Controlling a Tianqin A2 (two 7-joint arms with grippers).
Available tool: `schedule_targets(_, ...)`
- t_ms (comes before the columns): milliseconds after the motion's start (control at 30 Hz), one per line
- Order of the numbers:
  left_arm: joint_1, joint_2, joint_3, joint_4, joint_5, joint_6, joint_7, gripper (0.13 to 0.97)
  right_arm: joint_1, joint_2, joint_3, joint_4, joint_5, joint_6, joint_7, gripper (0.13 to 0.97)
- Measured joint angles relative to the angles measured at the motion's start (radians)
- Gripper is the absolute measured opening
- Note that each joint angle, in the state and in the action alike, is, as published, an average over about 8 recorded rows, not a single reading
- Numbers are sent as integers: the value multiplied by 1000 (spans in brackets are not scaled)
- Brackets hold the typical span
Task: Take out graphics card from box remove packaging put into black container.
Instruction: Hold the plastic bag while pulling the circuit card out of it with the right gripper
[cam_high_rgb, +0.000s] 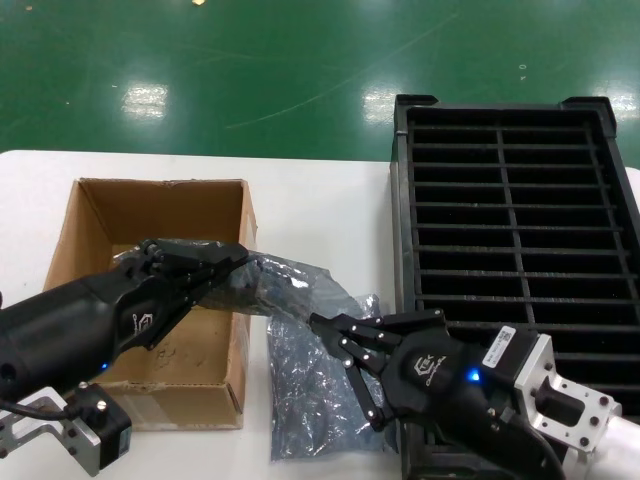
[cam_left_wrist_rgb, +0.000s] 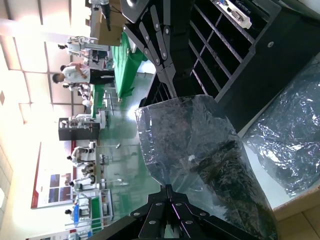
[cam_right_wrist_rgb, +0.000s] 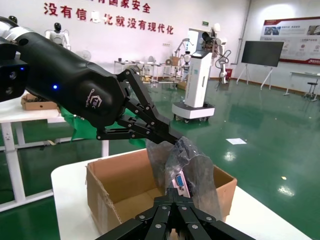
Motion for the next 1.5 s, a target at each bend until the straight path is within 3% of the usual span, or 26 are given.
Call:
schedule_targets(933, 0, 0, 0, 0, 0, 0, 0, 140, 260, -32, -91, -267, 53, -60, 3, 134)
schedule_targets(1500, 0, 0, 0, 0, 0, 0, 0, 140, 313, -56, -152, -326, 52, -82, -13, 136)
